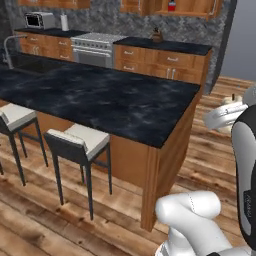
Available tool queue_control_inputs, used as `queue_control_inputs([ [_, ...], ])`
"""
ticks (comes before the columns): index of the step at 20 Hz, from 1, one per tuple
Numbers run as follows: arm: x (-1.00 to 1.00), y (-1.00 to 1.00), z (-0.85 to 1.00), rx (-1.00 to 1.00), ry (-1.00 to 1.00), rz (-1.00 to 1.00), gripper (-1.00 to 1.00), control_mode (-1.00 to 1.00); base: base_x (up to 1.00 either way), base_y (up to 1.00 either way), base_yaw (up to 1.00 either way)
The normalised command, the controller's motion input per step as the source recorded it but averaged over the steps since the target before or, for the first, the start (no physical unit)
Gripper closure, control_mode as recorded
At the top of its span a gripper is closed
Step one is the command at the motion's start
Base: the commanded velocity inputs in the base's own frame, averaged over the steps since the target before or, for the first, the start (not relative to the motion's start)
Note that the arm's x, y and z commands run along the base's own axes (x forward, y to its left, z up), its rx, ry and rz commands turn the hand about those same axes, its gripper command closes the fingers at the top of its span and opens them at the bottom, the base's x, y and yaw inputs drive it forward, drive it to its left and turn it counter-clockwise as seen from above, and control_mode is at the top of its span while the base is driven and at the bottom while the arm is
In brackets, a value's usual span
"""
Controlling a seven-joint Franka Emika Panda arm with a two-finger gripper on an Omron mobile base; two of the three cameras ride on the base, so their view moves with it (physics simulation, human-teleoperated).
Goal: Get the candle and the liquor from the cabinet and move them to the dining counter.
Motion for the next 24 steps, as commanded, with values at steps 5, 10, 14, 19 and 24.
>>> queue_control_inputs([
  [5,0.00,0.00,0.00,0.00,0.00,0.00,1.00,1.00,0.91,1.00,-0.39],
  [10,0.00,0.00,0.00,0.00,0.00,0.00,1.00,1.00,0.90,1.00,-0.35],
  [14,0.00,0.00,0.00,0.00,0.00,0.00,1.00,1.00,0.85,1.00,-0.31],
  [19,0.00,0.00,0.00,0.00,0.00,0.00,1.00,1.00,1.00,0.87,-0.29],
  [24,0.00,0.00,0.00,0.00,0.00,0.00,1.00,1.00,1.00,0.31,-0.14],
])
